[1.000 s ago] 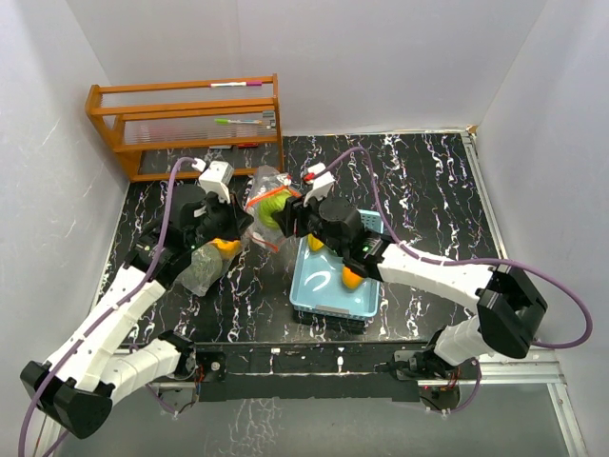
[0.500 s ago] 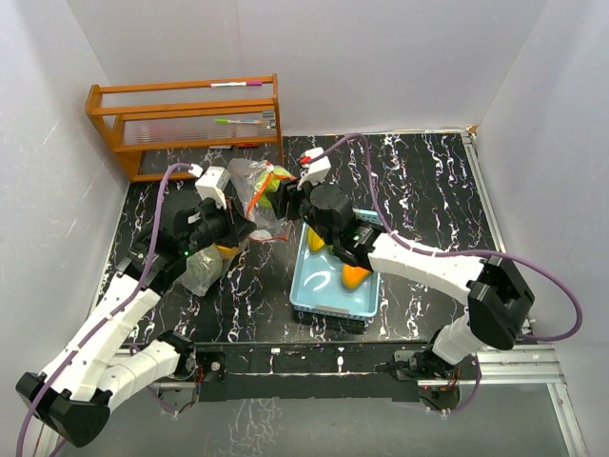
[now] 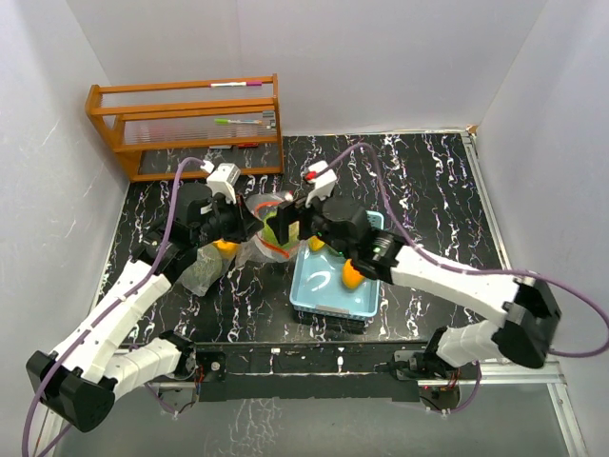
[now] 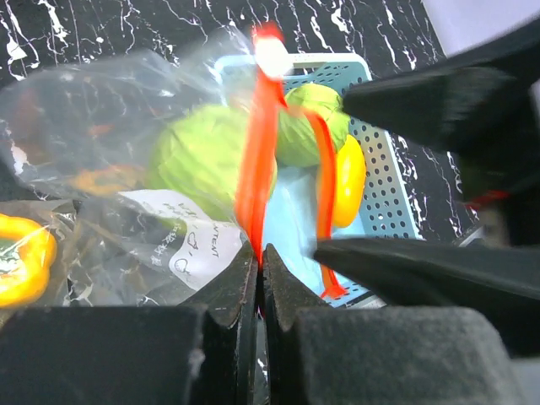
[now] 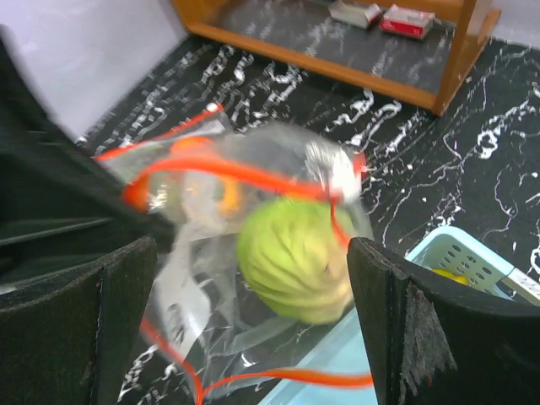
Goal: Place the food in the zip-top bag and seal the zipper
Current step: Place the fake vegetable in the zipper food storage bag, then pick up the fake vegetable from the bin, then place the fake vegetable in the zipper food storage bag.
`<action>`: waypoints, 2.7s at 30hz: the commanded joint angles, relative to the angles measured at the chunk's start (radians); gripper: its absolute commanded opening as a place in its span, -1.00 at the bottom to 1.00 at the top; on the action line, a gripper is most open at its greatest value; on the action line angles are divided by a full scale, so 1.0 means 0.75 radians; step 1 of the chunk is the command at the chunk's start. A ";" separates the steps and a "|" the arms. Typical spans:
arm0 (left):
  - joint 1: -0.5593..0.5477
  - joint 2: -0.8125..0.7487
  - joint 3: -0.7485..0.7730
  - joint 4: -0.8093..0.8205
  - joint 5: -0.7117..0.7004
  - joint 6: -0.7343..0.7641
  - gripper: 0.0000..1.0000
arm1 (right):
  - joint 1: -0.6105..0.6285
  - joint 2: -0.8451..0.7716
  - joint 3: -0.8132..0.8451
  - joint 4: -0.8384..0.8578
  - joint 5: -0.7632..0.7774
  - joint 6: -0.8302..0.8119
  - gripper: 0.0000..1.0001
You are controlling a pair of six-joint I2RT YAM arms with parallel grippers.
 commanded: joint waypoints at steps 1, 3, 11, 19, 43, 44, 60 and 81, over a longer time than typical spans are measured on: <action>-0.002 0.020 0.068 0.038 -0.019 0.014 -1.00 | 0.013 -0.239 -0.010 -0.036 -0.026 0.015 0.97; -0.002 0.029 0.068 0.040 -0.037 0.024 -1.00 | 0.013 -0.306 -0.026 -0.113 0.014 0.030 0.97; -0.002 0.025 0.095 0.019 -0.079 0.050 -1.00 | -0.132 -0.355 -0.093 -0.523 0.242 0.243 0.97; -0.003 -0.015 0.094 -0.001 -0.083 0.056 -1.00 | -0.263 -0.292 -0.188 -0.515 0.214 0.316 0.97; -0.002 -0.054 0.012 0.026 -0.055 0.045 -1.00 | -0.389 0.044 -0.318 -0.299 0.176 0.373 0.30; -0.002 -0.052 0.011 0.027 -0.053 0.045 -1.00 | -0.390 0.012 -0.328 -0.302 0.207 0.370 0.03; -0.002 0.007 0.002 0.030 -0.088 0.068 -1.00 | -0.389 -0.675 -0.274 -0.207 -0.509 0.057 -0.48; -0.002 -0.004 -0.002 0.025 -0.074 0.060 -1.00 | -0.131 -0.202 -0.114 0.070 -0.515 0.102 -0.32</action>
